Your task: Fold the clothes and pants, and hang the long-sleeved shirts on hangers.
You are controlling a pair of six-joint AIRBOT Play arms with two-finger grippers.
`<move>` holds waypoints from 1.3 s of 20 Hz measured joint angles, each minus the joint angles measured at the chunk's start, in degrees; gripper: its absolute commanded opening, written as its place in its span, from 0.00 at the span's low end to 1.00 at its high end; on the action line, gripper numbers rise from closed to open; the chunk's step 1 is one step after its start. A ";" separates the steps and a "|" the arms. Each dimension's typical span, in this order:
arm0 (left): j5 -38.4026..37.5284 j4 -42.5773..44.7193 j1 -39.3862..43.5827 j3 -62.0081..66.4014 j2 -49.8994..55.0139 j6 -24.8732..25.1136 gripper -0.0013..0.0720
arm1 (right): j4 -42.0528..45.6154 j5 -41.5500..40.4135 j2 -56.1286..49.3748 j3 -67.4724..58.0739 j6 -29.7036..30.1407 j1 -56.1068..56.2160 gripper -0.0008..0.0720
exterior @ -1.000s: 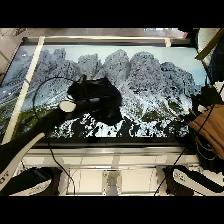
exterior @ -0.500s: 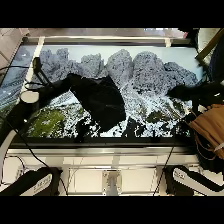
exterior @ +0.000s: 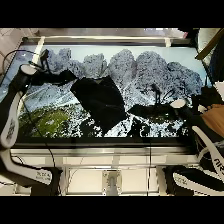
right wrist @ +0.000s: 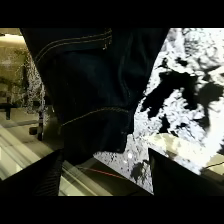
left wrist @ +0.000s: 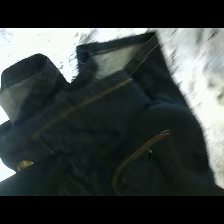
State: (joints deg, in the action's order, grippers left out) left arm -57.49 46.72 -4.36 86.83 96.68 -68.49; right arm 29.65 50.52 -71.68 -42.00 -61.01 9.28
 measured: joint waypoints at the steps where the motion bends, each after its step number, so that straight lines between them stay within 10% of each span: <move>1: -2.29 1.09 0.39 3.61 3.28 -0.24 0.81 | -0.98 -1.49 -1.25 0.24 -0.26 1.64 0.81; 6: -6.86 3.82 2.51 14.82 13.94 -0.98 0.79 | -7.28 -8.28 -6.10 0.70 0.50 7.17 0.80; 8: -7.56 4.11 3.17 16.52 15.78 -0.74 0.44 | -9.75 -10.95 -7.15 0.72 1.31 8.20 0.78; 10: -8.52 4.50 3.80 17.49 16.98 0.00 0.05 | -11.17 -12.98 -8.13 0.48 1.86 8.76 0.38; 11: -9.25 4.57 4.13 17.77 17.27 0.96 0.05 | -11.65 -13.53 -8.68 0.02 2.47 8.92 0.07; 19: -11.47 5.14 3.58 18.93 13.60 4.04 0.05 | -7.93 -13.97 -9.09 -12.15 6.08 7.39 0.07; 20: -11.47 5.57 2.82 19.04 12.26 4.09 0.12 | -6.10 -12.39 -8.44 -14.05 6.03 6.58 0.07; 22: -11.56 5.99 1.09 19.19 9.53 4.15 0.70 | -1.29 -7.28 -7.15 -17.77 4.39 4.55 0.07; 26: -12.09 6.60 -0.44 19.26 7.61 4.04 0.70 | 11.39 4.48 -6.12 -22.23 -2.01 -0.20 0.07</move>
State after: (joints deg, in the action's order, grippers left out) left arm -69.58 53.32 -4.80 106.08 104.29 -64.45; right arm 41.04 55.00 -77.80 -64.23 -63.02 9.08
